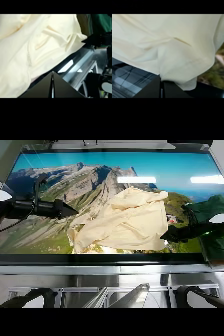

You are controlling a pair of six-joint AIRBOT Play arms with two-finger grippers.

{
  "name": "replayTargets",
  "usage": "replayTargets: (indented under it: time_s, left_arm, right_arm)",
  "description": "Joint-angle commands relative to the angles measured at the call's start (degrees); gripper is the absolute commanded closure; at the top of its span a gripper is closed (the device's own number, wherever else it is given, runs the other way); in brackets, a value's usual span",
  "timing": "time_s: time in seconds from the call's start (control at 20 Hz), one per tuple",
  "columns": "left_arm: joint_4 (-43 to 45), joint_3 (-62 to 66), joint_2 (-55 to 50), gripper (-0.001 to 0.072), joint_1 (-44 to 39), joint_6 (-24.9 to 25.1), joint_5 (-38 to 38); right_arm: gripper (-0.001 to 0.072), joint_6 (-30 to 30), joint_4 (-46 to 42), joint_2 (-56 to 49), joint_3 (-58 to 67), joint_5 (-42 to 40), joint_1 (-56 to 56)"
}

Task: Fold the shirts.

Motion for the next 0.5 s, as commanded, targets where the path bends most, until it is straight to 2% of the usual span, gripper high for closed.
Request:
replayTargets:
  time_s: [0.0, 0.05, 0.1, 0.15, 0.2, 0.25, 0.3, 0.35, 0.45]
  left_arm:
    - [8.74, 4.79, 0.33, 0.0712, -7.72, 0.79, 5.84]
    - [18.12, 5.97, 0.90, 0.0711, -11.32, -1.11, 5.77]
    - [28.35, 6.27, 1.79, 0.0707, -15.69, -7.41, 6.51]
    - [36.28, 6.25, 2.47, 0.0560, -19.87, -11.50, 6.58]
    - [42.71, 6.25, 2.69, 0.0288, -24.00, -14.60, 6.62]
    - [49.33, 6.23, 2.60, 0.0032, -28.15, -18.56, 7.10]
    - [55.06, 6.25, 2.03, -0.0007, -31.74, -22.91, 7.65]
    - [59.78, 6.23, 0.90, -0.0006, -35.34, -26.23, 7.76]
    - [65.40, 6.23, -2.47, 0.0011, -40.92, -29.79, 7.28]
  right_arm:
    - [0.0678, 0.20, -0.37, -0.04, 0.04, 0.83, 0.04]
    - [0.0647, 0.20, -0.37, -0.04, 0.04, 1.70, 0.04]
    - [0.0465, 0.20, -0.37, -0.04, 0.04, 2.21, 0.04]
    - [0.0266, 0.22, -0.35, -0.04, 0.04, 2.34, 0.04]
    - [0.0235, 0.20, -0.37, -0.04, 0.04, 2.51, 0.04]
    - [0.0235, 0.20, -0.35, -0.04, 0.04, 2.49, 0.07]
    - [0.0235, 0.20, -0.35, -0.04, 0.04, 2.47, 0.07]
    - [0.0235, 0.22, -0.35, -0.04, 0.04, 2.45, 0.07]
    - [0.0235, 0.22, -0.35, -0.04, 0.04, 2.47, 0.07]
